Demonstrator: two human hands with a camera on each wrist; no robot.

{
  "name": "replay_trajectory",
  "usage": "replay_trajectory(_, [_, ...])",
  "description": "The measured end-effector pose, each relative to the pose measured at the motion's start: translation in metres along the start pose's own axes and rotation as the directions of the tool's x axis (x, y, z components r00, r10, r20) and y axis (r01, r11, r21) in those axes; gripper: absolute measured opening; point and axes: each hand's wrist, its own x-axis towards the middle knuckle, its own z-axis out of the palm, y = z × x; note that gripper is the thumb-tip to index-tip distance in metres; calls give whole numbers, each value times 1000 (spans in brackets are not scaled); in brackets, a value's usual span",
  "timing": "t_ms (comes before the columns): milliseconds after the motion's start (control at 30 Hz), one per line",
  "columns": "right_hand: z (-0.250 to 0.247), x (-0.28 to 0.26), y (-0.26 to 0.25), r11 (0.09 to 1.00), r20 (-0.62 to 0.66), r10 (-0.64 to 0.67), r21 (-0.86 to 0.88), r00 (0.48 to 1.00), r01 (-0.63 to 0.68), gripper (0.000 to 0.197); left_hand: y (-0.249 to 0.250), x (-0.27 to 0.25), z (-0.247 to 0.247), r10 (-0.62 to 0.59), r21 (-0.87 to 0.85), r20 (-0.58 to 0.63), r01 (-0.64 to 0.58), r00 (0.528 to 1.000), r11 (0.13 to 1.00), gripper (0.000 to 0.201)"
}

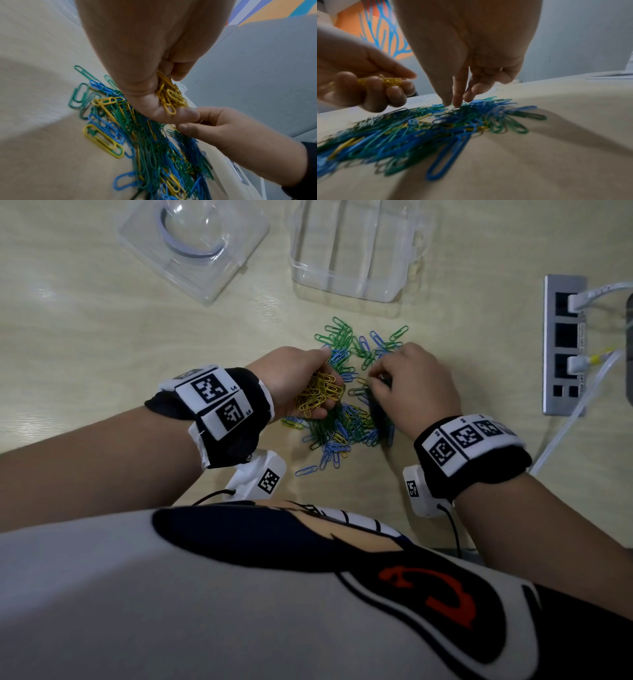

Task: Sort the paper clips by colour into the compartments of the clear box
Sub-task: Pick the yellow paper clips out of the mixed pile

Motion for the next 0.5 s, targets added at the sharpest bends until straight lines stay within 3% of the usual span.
replay_trajectory(300, [3, 4, -10, 999, 97, 10, -49, 995, -6, 11, -1, -1, 1, -1, 18, 0, 1, 1000, 1000, 45])
replay_trajectory(400, [0, -2, -11, 998, 78, -7, 67, 997, 2, 4, -2, -2, 3, 4, 16, -1, -4, 1000, 1000, 45])
replay_trajectory(500, [-5, -11, -14, 964, -42, -19, 263, 999, 29, 4, -3, -2, 6, 5, 13, -8, -4, 1000, 1000, 43])
